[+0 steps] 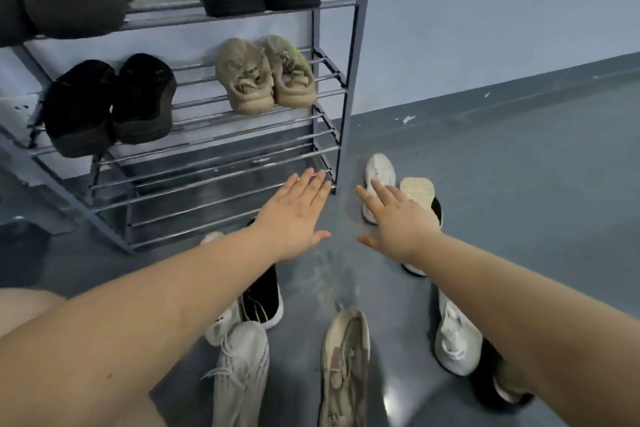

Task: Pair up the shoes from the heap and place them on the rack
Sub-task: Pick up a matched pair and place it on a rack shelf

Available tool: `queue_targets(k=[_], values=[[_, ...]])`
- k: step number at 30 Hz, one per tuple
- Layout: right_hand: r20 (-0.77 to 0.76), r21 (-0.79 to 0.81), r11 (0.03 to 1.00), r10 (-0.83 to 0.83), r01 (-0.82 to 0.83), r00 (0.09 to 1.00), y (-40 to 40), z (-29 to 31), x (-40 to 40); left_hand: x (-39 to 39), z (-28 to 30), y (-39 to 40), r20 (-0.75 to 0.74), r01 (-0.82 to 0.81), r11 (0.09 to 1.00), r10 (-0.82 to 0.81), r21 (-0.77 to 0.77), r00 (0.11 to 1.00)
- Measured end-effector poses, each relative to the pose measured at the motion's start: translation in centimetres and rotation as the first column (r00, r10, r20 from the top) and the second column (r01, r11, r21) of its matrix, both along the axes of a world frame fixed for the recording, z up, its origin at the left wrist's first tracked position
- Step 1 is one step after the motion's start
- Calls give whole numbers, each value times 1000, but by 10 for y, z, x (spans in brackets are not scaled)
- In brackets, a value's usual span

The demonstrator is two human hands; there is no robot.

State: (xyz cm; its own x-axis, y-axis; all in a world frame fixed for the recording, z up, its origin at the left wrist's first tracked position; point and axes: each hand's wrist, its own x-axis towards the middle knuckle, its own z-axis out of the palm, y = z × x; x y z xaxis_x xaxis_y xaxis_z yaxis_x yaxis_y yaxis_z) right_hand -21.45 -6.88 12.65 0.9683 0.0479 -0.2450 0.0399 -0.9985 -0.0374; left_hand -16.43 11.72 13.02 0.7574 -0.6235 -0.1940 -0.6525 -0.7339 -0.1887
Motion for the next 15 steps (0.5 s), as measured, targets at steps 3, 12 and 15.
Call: queue_targets(k=[3,12,15], values=[[-51,-3,1000,-25,25,998,-19,-19,-35,-27,-15,-22,-95,-8,1000,7,-10,995],[-210,32,945,-311,324,927,-79,-79,-106,-71,-59,-94,-272,61,998,-55,15,961],[-233,61,923,-357,380,905,-92,-93,-111,-78,-74,-110,-313,57,998,-47,23,948]])
